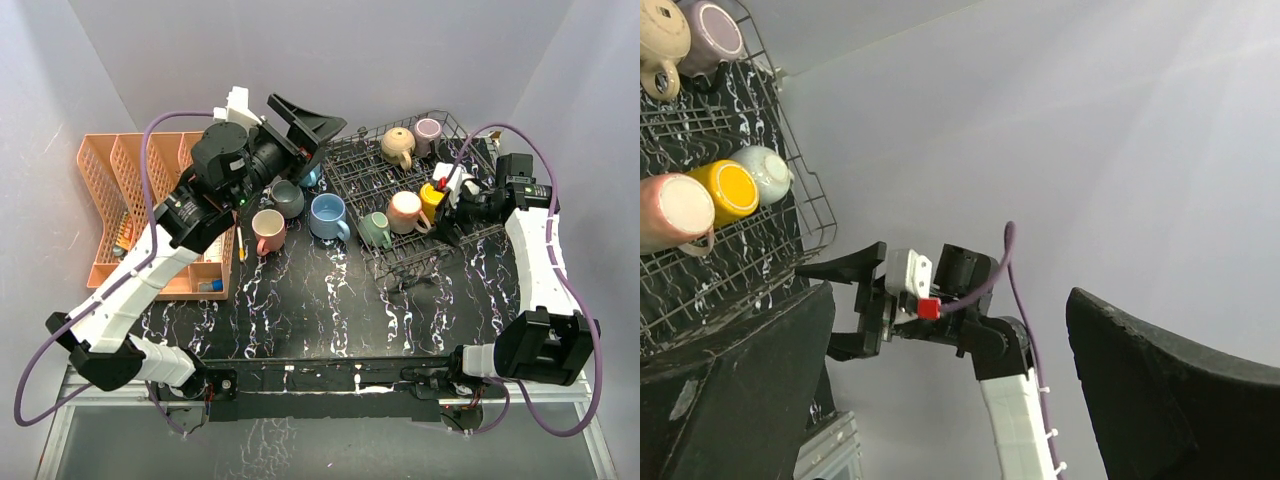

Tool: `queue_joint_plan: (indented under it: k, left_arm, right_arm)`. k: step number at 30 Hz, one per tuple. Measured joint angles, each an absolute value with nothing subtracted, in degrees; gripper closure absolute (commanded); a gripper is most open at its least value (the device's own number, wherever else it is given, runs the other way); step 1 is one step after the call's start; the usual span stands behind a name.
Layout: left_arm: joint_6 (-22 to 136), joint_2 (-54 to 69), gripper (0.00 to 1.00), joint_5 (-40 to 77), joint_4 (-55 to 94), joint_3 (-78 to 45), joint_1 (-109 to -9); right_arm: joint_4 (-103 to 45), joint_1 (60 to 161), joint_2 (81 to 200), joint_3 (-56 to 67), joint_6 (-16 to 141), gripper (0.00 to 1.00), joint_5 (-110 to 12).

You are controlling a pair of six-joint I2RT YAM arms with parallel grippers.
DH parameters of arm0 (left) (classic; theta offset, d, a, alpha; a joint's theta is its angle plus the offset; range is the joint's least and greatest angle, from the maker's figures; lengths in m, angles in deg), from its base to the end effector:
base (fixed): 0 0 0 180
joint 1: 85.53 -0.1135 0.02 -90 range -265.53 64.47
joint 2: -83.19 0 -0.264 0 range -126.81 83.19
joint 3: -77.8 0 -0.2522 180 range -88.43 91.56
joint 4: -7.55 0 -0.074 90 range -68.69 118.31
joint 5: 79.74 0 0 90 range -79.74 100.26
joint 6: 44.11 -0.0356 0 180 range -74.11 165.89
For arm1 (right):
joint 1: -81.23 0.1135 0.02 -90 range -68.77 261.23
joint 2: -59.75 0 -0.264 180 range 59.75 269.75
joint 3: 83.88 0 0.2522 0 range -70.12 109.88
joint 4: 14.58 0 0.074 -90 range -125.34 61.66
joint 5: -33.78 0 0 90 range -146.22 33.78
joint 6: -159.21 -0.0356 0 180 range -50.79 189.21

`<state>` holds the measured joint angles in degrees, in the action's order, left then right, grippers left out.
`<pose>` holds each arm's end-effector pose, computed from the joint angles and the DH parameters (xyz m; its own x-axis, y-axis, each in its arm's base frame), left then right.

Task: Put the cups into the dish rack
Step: Adjust the dish rack at the center of the board.

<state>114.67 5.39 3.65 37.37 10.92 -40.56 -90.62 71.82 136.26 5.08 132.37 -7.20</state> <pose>0.2002 -0.1942 0.5278 -0.5543 -0.7551 -0.3500 0.2880 0.2205 -0.9319 0.2490 -0.0140 0.3374 -0.1990 -0.5601 -0.8041 -0.8896 0.4476 -0.0916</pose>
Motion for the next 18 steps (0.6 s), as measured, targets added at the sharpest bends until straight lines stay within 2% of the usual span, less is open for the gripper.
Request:
queue_joint_plan:
  k: [3,6,10,18]
  left_arm:
    - [114.0,5.2,0.03,4.3,35.0,8.8,-40.6]
    - [113.0,2.3,0.03,5.2,34.7,12.1,-40.4]
    - [111.8,-3.1,0.03,5.3,34.4,19.4,-38.2]
    - [109.8,-5.6,0.03,5.0,34.5,20.4,-31.0]
  right_arm:
    - [-92.0,71.8,135.0,4.0,141.7,0.31,-6.5]
    - [-92.8,71.8,133.7,2.7,146.3,0.32,-6.2]
    - [-93.2,71.8,133.1,2.1,149.6,0.32,-6.0]
    - [-97.3,71.8,134.1,2.1,155.6,0.32,-8.3]
